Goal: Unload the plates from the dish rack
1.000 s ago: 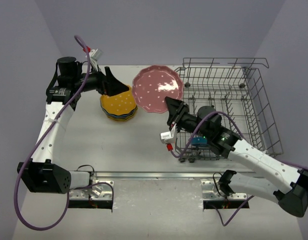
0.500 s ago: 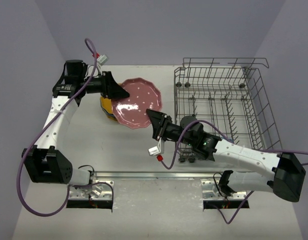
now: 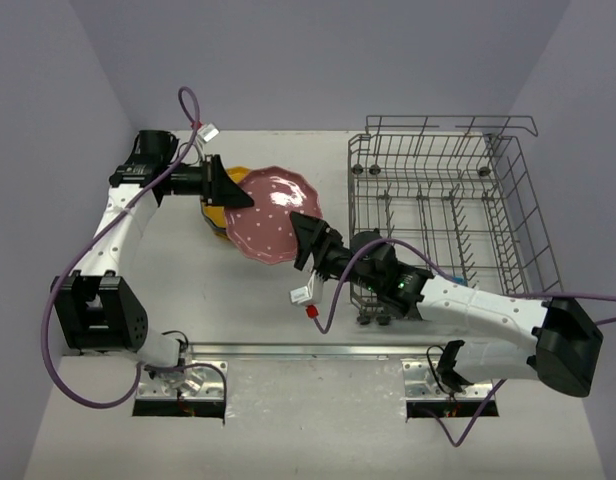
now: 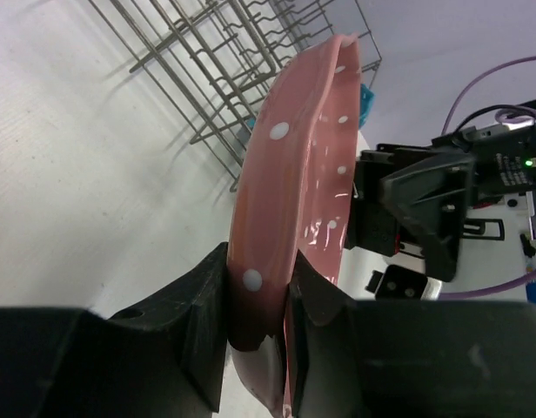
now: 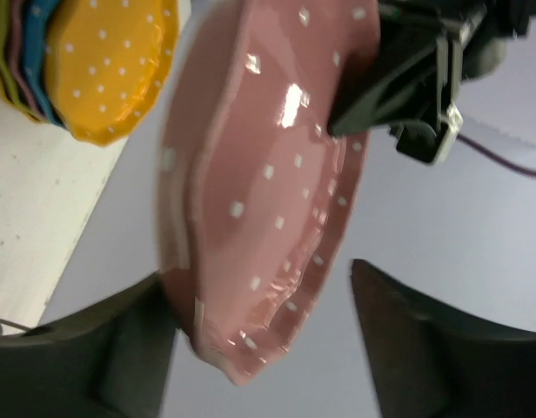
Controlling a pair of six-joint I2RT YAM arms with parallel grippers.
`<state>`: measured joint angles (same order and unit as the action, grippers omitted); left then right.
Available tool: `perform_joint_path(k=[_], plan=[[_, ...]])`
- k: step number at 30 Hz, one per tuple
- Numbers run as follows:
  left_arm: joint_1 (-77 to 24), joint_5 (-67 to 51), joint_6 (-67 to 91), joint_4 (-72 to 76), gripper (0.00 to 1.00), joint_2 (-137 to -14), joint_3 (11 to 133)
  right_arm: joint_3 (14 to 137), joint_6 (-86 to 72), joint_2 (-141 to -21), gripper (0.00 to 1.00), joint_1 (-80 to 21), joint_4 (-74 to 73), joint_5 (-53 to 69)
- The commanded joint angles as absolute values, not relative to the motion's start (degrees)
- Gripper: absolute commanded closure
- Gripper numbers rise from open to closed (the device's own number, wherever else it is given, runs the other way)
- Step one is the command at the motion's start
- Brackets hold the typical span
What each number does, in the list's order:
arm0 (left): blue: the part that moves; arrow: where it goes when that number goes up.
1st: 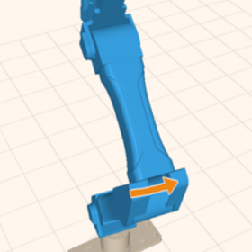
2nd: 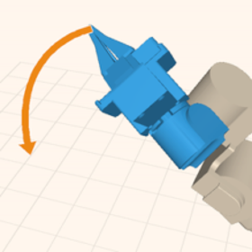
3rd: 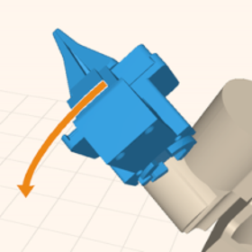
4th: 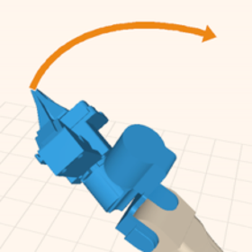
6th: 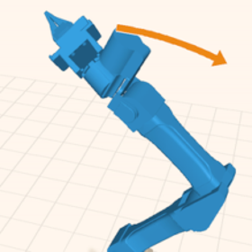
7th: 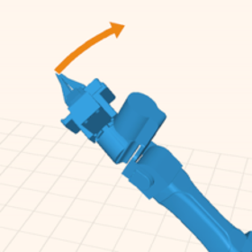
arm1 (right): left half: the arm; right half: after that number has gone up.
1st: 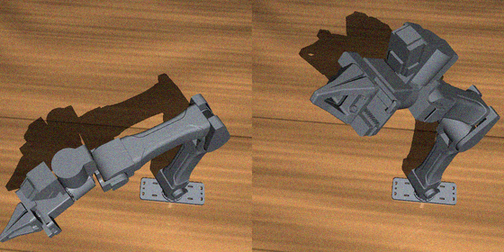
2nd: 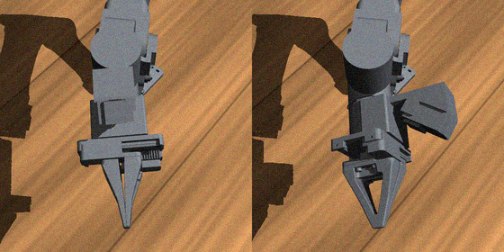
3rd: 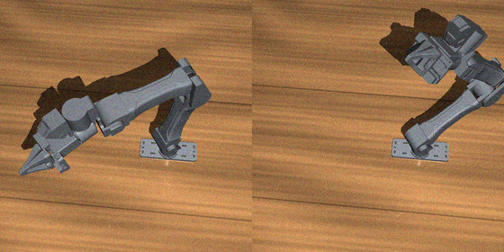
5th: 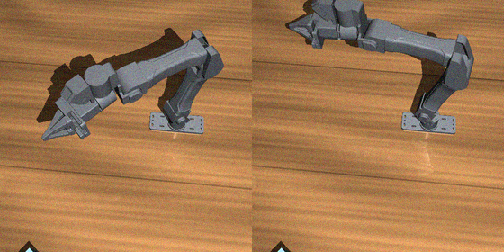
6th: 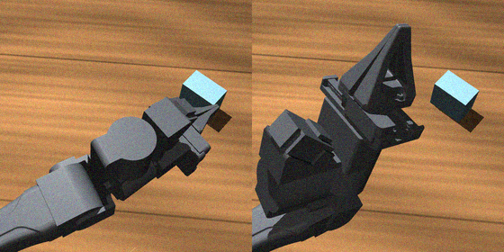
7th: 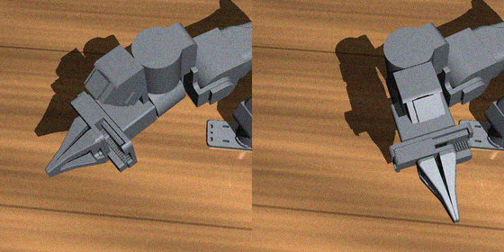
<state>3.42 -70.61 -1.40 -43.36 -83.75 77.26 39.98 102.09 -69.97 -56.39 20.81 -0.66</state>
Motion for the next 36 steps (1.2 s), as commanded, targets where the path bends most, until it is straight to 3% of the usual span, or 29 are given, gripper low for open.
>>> perform_joint_path(k=[1, 4, 15, 27, 31, 36], plan=[[10.7, -72.2, 1.6, -34.6, 1.00, -87.5, 77.1, 47.0, 99.0, -67.9, 0.08, -56.0, 28.8, -9.2], [14.9, -70.0, 7.4, -28.7, 1.00, -89.6, 77.2, 46.4, 98.4, -67.4, 0.01, -56.1, 27.6, -11.9], [16.4, -53.1, 9.1, -22.6, 1.00, -95.3, 78.8, 55.5, 79.7, -63.1, 0.01, -53.4, 6.3, -21.4], [16.3, -47.6, 10.1, -21.2, 1.00, -102.4, 81.6, 59.4, 62.9, -55.6, 0.01, -46.3, -12.6, -23.8], [15.9, -44.2, 9.4, -21.4, 0.83, -102.9, 81.7, 60.8, 59.4, -54.9, 0.01, -44.5, -17.8, -23.1], [14.2, -34.7, 7.1, -21.8, 0.54, -102.1, 81.2, 61.8, 57.1, -54.1, 0.01, -43.2, -22.0, -23.1]])
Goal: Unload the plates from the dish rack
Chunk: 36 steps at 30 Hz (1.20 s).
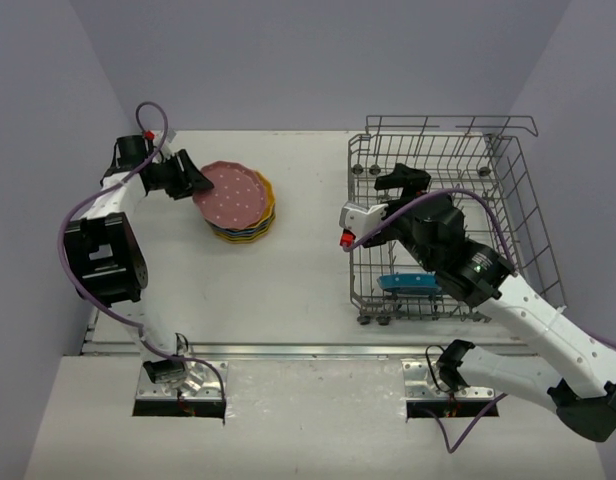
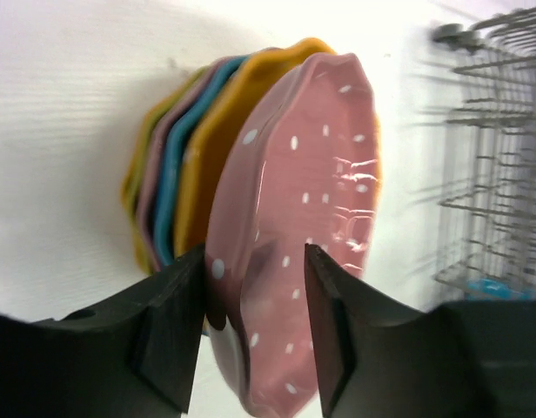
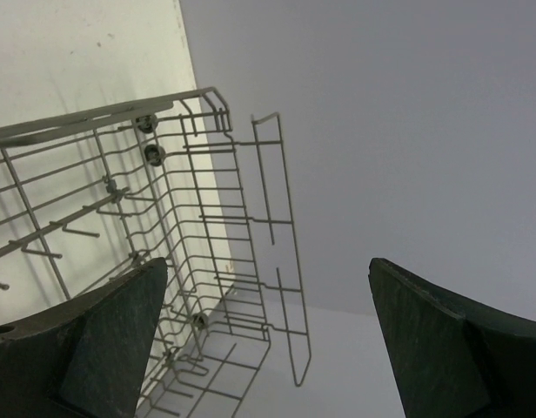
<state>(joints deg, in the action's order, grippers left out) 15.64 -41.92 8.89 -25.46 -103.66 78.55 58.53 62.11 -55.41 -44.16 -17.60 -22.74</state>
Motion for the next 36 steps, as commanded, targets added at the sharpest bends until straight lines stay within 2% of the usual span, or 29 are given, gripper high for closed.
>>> perform_joint_path(k=[1, 7, 10, 16, 24, 26, 31, 32, 36], plan=[[13.6, -33.2, 6.7, -21.8, 0.51, -101.9, 81.1, 62.2, 56.8, -54.1, 0.01, -43.0, -22.6, -23.1], [12.4, -23.8, 5.5, -21.6, 0.39, -100.2, 81.0, 64.4, 55.8, -54.6, 0.01, -42.5, -25.3, -23.3], [10.1, -17.6, 2.9, -20.4, 0.28, -96.9, 80.0, 66.1, 54.7, -55.1, 0.01, -42.2, -28.8, -23.4], [4.7, -12.1, 0.5, -18.6, 0.25, -93.1, 77.5, 66.3, 54.0, -55.0, 0.01, -41.8, -31.4, -23.7], [3.9, -7.7, 2.7, -18.1, 0.26, -92.4, 77.4, 66.6, 54.2, -54.3, 0.01, -41.4, -32.7, -24.1], [3.9, -5.2, 3.0, -17.3, 0.30, -91.0, 76.4, 66.1, 54.3, -54.1, 0.01, -41.3, -32.7, -23.9], [3.9, 5.9, 2.6, -14.5, 0.51, -87.3, 75.1, 64.6, 54.1, -53.7, 0.01, -41.0, -32.7, -23.6], [3.9, 7.9, 1.7, -14.3, 0.59, -87.0, 75.0, 64.4, 54.1, -53.7, 0.01, -41.0, -32.7, -23.5], [3.9, 16.2, -3.0, -12.8, 0.67, -86.9, 73.7, 64.6, 54.0, -54.0, 0.01, -40.6, -32.8, -23.0]])
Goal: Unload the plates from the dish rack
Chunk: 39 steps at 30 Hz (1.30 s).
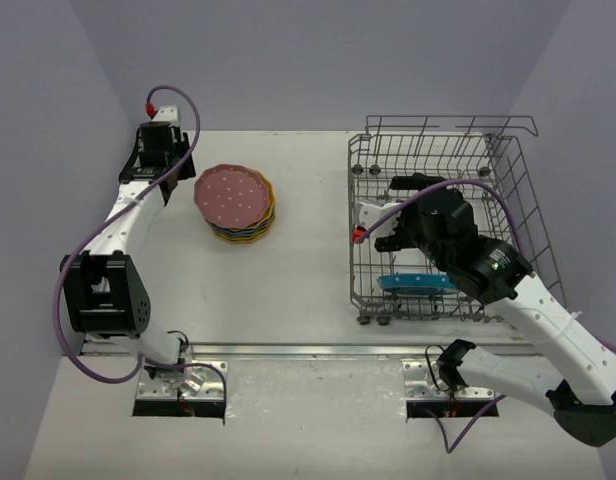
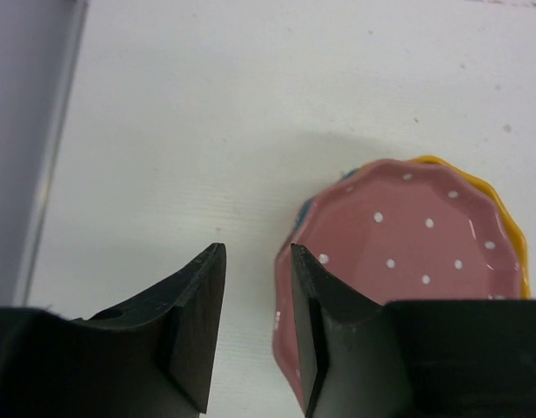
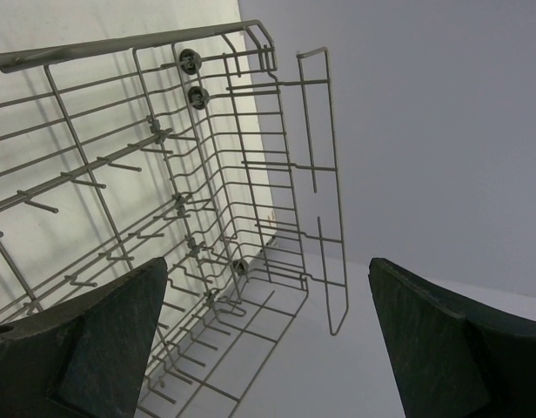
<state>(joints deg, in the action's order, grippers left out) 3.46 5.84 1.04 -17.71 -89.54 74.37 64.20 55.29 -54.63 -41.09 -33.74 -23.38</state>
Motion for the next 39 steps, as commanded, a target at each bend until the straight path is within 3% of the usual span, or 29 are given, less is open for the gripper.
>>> perform_joint_path(k=[1, 7, 31, 37, 39], plan=[[3.9, 17.3, -3.7, -12.6, 0.68, -87.0, 73.3, 64.7, 54.1, -54.1, 0.01, -40.5, -32.7, -22.9], [3.8, 18.9, -6.6, -14.2, 0.69, -89.6, 71.8, 65.3, 54.0, -55.0, 0.01, -40.1, -32.7, -22.7], [1.9, 7.4, -3.9, -18.6, 0.66, -96.2, 71.2, 64.8, 53.7, -55.2, 0.01, -38.7, -34.2, -22.1], [1.7, 9.1, -3.7, -18.6, 0.61, -96.0, 71.3, 64.9, 53.8, -55.3, 0.01, -38.5, -34.5, -21.9], [1.7, 10.7, -3.4, -18.5, 0.52, -95.4, 71.9, 65.4, 53.9, -55.4, 0.01, -38.3, -35.4, -21.7]])
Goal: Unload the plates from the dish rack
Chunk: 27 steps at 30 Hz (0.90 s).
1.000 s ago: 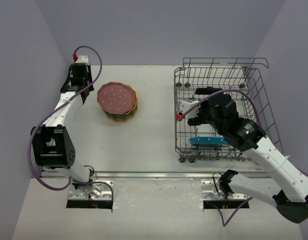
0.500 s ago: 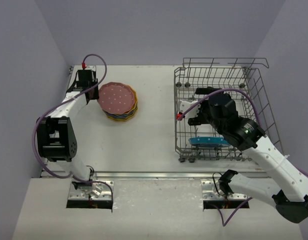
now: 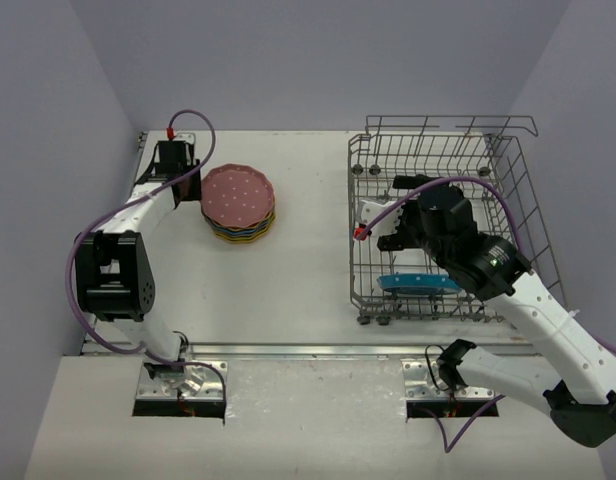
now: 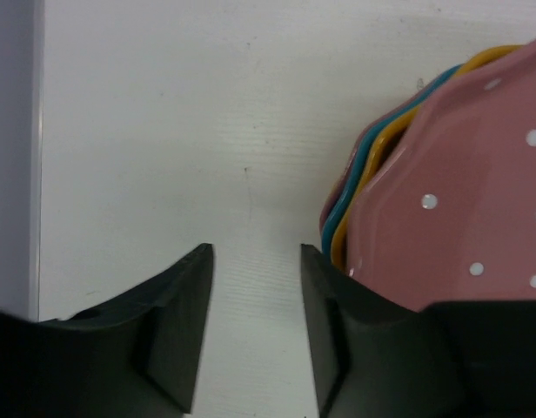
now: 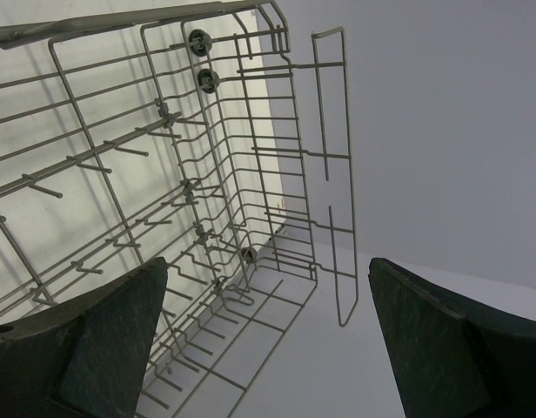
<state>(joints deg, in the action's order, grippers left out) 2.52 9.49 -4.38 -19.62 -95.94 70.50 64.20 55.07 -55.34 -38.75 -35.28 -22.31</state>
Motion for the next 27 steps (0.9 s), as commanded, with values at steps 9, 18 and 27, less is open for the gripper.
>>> perform_joint_path(k=[9, 18, 27], plan=[[2.1, 3.7, -3.5, -21.0, 0.13, -86.0, 77.7, 76.2, 48.2, -59.2, 0.02, -34.6, -57.5, -12.0], [1.9, -21.6, -7.0, -27.0, 0.00, -75.9, 79.7, 85.2, 44.6, -64.9, 0.18, -32.8, -85.9, 10.6], [1.8, -24.1, -8.4, -28.5, 0.00, -71.8, 74.3, 76.0, 45.1, -60.8, 0.30, -32.8, -86.4, 12.2]])
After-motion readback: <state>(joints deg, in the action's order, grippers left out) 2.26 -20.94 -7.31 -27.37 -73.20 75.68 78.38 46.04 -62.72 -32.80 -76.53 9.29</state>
